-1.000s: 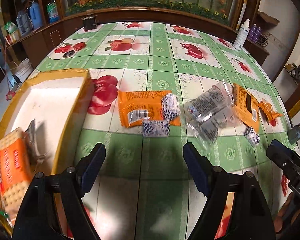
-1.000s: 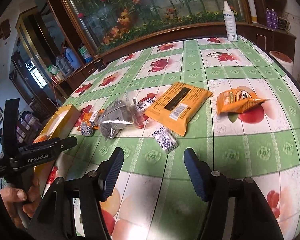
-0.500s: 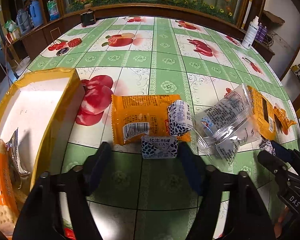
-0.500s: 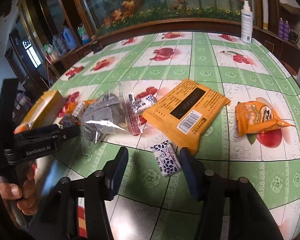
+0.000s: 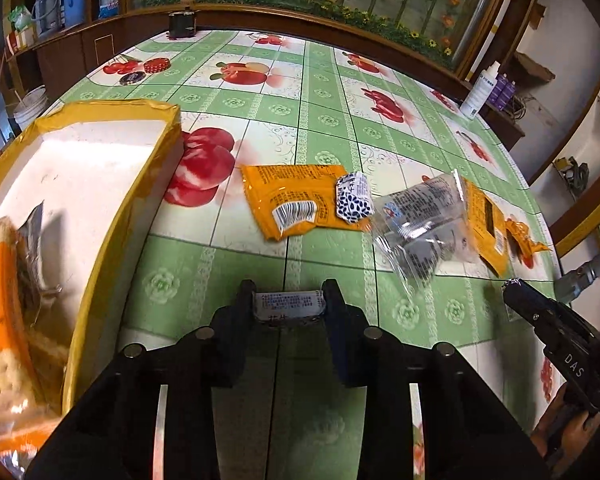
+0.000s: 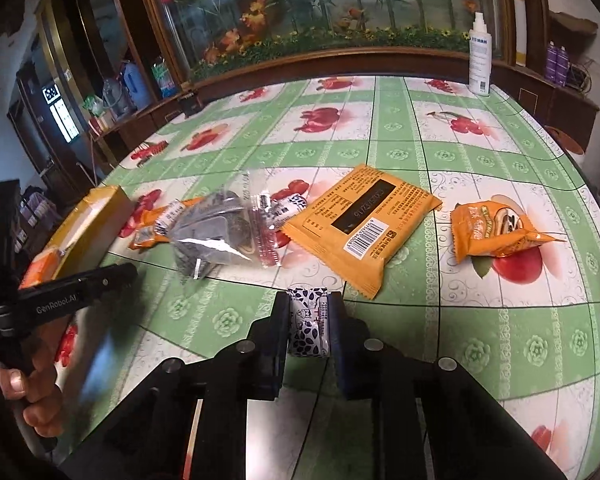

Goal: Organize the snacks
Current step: 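Carry both small candies with both tools toward the tray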

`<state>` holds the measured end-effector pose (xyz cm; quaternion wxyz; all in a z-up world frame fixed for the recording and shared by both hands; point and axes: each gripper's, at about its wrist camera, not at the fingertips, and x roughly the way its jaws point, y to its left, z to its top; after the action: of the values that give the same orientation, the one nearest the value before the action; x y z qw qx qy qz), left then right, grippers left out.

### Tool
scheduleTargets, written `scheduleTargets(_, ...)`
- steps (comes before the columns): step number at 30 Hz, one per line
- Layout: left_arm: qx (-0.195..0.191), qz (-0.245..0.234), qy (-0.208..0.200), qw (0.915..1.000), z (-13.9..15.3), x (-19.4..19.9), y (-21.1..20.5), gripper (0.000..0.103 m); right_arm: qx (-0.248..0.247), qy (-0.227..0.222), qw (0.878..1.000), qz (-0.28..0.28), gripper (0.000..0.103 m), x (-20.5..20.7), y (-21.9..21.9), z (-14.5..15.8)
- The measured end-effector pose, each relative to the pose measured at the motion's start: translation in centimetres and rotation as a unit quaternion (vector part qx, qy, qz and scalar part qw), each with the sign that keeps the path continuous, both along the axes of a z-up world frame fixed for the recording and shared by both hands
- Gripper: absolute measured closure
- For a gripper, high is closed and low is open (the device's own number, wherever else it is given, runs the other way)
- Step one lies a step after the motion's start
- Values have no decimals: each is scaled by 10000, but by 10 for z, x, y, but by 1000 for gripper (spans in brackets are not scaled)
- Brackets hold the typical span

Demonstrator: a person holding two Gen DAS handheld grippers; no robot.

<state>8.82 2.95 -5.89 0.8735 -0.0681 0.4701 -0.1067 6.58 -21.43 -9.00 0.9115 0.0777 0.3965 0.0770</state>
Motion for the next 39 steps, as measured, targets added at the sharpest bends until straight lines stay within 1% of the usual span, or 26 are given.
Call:
scheduleTargets(3, 9, -16, -105, 9999, 8, -14, 2, 72, 157, -63, 9998, 42, 83, -13, 3, 6)
scheduleTargets(8, 57, -78, -409, 9991, 27, -46, 7, 72, 318, -180, 9992, 174, 83, -34, 14, 15)
scheduleTargets(11, -29, -95, -477, 9988, 34, -61, 13, 72, 338, -243, 9988, 274, 83, -47, 23, 19)
scheduleTargets(14, -4, -36, -535, 9986, 39, -73, 18, 72, 392, -259, 9982, 379, 83, -56, 33, 21)
scheduleTargets(20, 240, 94, -658, 9975, 46, -87, 20, 72, 403, -313, 9970, 574, 83, -70, 51, 25)
scheduleTargets(25, 423, 104, -809, 9958, 54, -99, 17, 72, 421, -393, 9960, 685, 83, -80, 61, 32)
scheduleTargets(32, 546, 150, -936, 9940, 61, -108, 19, 72, 466, -466, 9946, 800, 84, -88, 72, 41)
scheduleTargets(39, 579, 246, -983, 9932, 64, -113, 27, 72, 495, -495, 9936, 886, 84, -91, 79, 44)
